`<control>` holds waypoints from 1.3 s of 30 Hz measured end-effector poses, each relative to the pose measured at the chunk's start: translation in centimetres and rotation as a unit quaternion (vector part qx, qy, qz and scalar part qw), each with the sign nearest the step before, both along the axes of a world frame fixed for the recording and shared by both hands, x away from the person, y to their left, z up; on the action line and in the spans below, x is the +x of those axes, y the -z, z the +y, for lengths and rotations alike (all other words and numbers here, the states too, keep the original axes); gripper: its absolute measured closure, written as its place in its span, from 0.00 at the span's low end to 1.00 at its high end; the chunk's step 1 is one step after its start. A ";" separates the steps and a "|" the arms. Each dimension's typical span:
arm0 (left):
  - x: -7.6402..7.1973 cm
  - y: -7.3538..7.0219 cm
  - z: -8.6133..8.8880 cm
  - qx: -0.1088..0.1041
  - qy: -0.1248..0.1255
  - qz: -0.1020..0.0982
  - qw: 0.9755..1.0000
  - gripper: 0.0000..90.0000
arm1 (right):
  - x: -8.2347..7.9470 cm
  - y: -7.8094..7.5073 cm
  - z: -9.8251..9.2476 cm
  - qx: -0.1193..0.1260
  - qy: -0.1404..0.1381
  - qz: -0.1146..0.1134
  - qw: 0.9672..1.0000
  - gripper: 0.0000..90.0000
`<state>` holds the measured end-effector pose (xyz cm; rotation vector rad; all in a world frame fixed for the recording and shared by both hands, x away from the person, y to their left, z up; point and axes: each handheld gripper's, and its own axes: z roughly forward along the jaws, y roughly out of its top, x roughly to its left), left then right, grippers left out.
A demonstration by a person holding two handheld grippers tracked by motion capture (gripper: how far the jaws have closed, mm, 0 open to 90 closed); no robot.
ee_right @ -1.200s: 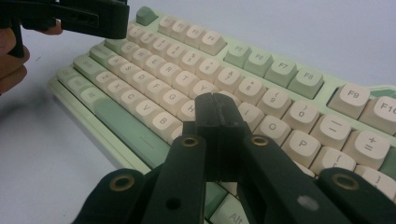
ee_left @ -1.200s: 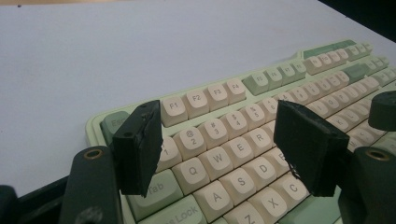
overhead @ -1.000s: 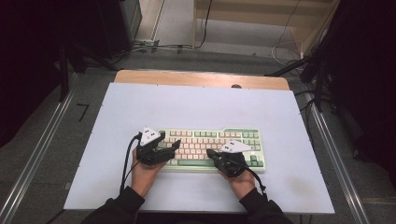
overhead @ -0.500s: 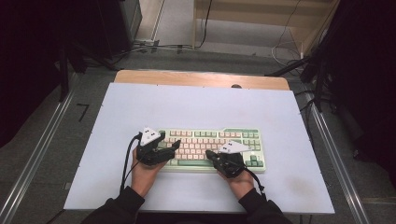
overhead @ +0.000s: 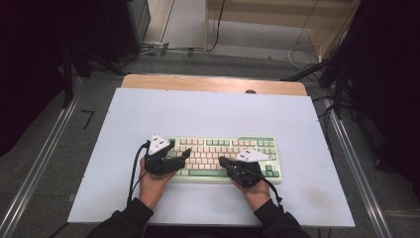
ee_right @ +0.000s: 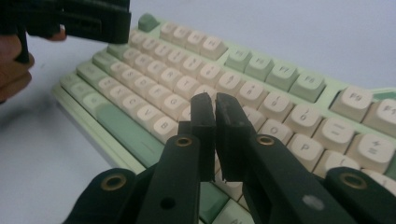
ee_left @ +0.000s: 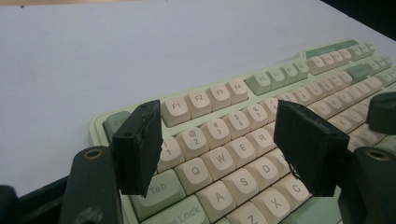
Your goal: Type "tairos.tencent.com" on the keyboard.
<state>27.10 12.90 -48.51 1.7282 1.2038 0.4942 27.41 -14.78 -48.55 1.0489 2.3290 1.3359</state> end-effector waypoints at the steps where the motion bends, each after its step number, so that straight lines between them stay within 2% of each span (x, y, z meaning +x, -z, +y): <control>1: 0.0 0.0 0.0 0.001 0.000 -0.001 1.000 0.37 | 0.0 -0.2 -0.2 0.005 0.002 -0.005 1.000 0.90; 6: 0.0 0.0 0.0 0.000 0.000 -0.001 1.000 0.37 | 0.3 -0.5 -0.9 0.022 0.016 -0.011 1.000 0.71; 9: 0.0 0.0 0.0 0.001 -0.001 -0.002 1.000 0.37 | 0.5 -0.7 -1.1 0.024 0.020 -0.013 0.999 0.52; 11: 0.0 0.0 0.0 0.002 -0.001 -0.002 1.000 0.37 | 0.6 -0.8 -1.2 0.024 0.024 -0.010 0.999 0.43; 15: -0.1 -0.1 0.0 0.000 -0.002 -0.005 1.000 0.37 | 0.8 -1.0 -1.5 0.029 0.033 -0.007 0.999 0.31; 20: -0.1 -0.1 0.1 0.002 -0.004 -0.011 1.000 0.37 | 0.9 -1.3 -1.9 0.030 0.040 -0.012 0.999 0.26; 30: -0.2 -0.2 0.2 0.004 -0.005 -0.014 1.000 0.37 | 1.2 -1.4 -2.7 0.023 0.051 -0.013 0.998 0.24; 39: -0.2 -0.3 0.4 0.010 -0.012 -0.016 1.000 0.35 | 1.5 -1.3 -4.3 0.021 0.071 -0.012 0.997 0.22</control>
